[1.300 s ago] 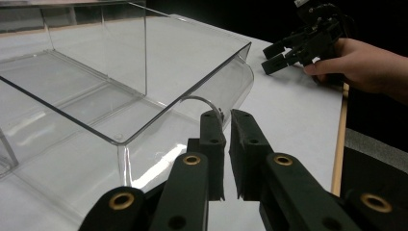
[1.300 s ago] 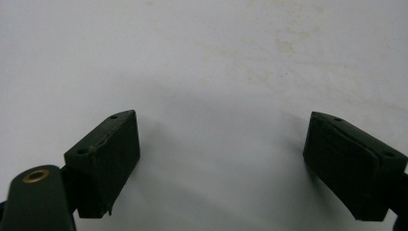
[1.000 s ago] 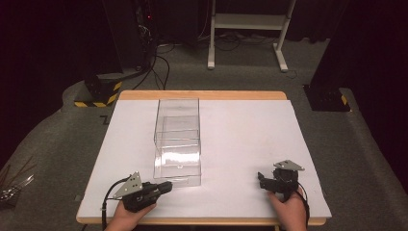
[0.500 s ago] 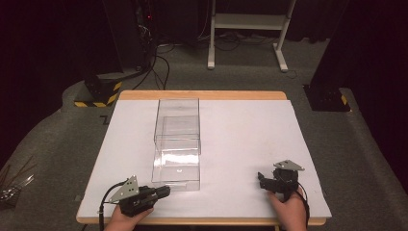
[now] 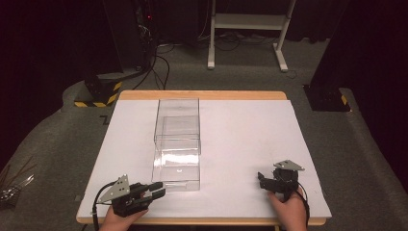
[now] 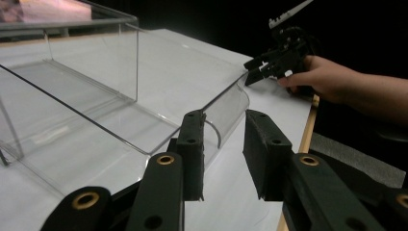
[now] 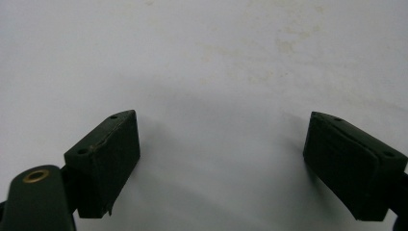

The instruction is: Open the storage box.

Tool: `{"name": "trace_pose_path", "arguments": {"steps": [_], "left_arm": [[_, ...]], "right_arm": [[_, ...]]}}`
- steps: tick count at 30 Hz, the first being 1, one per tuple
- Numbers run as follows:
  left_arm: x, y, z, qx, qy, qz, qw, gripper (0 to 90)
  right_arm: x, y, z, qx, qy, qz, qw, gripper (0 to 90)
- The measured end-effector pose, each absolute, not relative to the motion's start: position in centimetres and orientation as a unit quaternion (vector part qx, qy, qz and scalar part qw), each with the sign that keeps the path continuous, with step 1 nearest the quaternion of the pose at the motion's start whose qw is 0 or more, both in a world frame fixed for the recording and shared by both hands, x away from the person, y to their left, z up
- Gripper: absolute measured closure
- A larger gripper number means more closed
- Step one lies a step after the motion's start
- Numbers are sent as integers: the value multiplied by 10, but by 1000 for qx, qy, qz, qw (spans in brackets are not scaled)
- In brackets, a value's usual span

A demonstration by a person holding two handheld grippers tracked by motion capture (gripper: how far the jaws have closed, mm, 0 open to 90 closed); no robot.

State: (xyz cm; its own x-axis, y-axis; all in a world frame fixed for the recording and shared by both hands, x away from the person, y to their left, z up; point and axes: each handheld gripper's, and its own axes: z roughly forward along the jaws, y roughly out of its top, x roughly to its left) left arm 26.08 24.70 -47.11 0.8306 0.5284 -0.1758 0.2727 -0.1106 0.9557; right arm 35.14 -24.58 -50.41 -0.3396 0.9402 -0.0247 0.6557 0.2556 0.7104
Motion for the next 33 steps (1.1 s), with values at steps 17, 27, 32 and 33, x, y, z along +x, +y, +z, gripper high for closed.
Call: {"name": "trace_pose_path", "arguments": {"steps": [17,27,32,33], "left_arm": [[265,285,-463,689,338,183,615,676],[270,308,-467,667,379,219,603,647],[273,317,-472,661,406,238,585,627],[273,318,-473,661,410,242,580,618]], "right_arm": [[351,-246,-504,526,758,309,230,127],[351,-246,-504,526,758,309,230,127],[351,-246,-504,526,758,309,230,127],[351,-246,-504,526,758,309,230,127]]}}
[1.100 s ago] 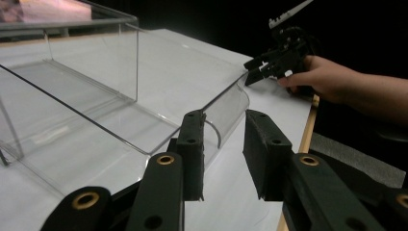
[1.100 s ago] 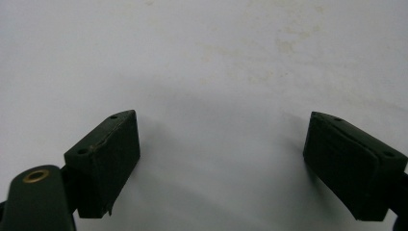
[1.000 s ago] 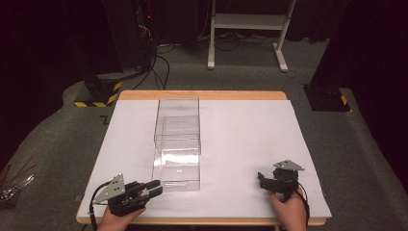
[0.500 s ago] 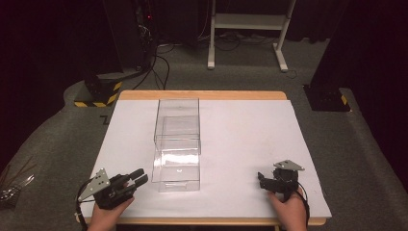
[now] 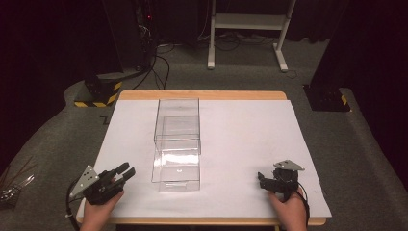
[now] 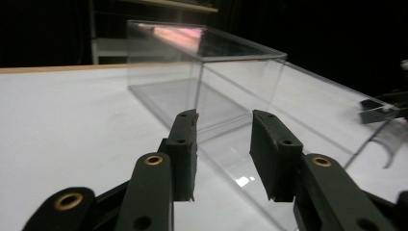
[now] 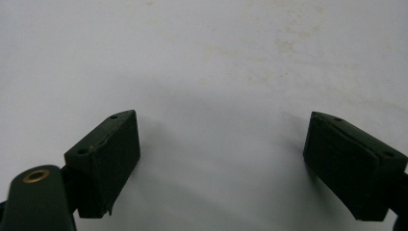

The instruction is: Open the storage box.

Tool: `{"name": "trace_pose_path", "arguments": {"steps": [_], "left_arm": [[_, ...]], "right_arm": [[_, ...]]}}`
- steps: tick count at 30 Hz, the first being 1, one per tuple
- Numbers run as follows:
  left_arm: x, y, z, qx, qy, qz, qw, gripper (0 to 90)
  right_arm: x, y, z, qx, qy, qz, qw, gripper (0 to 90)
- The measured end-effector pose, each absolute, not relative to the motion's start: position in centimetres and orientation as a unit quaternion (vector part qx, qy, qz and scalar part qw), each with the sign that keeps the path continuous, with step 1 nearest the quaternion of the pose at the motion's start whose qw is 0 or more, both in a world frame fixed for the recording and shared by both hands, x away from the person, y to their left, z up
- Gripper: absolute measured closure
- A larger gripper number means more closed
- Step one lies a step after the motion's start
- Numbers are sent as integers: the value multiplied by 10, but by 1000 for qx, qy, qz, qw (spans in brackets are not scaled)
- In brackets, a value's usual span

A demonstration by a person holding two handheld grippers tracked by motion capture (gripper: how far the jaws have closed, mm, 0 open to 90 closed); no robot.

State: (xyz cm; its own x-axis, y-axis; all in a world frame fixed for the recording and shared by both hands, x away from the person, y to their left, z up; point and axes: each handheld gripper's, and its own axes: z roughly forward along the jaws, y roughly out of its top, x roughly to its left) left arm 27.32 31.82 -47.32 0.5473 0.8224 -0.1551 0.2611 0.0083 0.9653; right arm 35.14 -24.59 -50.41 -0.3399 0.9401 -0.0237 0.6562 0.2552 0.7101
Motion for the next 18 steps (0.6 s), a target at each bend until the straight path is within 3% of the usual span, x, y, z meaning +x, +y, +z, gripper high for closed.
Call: {"name": "trace_pose_path", "arguments": {"steps": [8,11,18], "left_arm": [[283,315,-485,664,472,271,513,537],[289,316,-492,708,470,288,443,499],[298,307,-504,742,481,285,370,442]], "right_arm": [[351,-246,-504,526,758,309,230,127],[352,-246,-504,526,758,309,230,127],[352,-246,-504,526,758,309,230,127]]}}
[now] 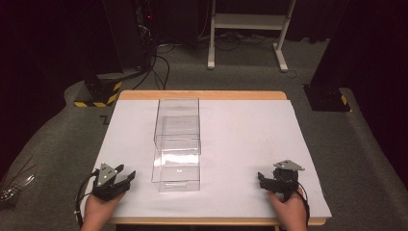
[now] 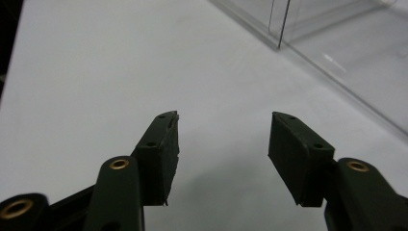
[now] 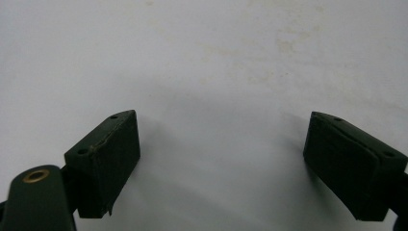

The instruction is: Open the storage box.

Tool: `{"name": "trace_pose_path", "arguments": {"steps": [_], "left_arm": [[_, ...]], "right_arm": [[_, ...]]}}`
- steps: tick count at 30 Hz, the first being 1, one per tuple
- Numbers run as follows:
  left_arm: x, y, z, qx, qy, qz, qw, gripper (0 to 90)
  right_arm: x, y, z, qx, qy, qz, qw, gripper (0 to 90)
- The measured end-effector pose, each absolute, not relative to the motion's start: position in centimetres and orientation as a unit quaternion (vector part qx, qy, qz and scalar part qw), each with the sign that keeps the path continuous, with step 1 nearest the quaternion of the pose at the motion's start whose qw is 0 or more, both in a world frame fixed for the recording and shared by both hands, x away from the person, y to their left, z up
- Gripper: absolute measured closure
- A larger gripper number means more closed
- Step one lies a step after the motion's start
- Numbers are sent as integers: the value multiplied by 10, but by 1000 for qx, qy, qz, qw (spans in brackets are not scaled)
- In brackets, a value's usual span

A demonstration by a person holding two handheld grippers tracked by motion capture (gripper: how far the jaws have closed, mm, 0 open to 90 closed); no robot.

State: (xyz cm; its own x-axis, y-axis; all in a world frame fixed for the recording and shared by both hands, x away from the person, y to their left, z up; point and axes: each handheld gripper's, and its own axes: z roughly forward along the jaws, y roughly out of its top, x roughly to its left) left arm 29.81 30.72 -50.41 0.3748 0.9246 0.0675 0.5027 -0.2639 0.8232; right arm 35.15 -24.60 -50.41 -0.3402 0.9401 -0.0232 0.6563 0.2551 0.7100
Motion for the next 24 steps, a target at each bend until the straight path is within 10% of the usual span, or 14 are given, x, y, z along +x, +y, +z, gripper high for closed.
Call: {"name": "trace_pose_path", "arguments": {"steps": [24], "left_arm": [[309,305,-508,753,511,239,337,316]], "right_arm": [[351,-246,-504,526,758,308,231,127]]}}
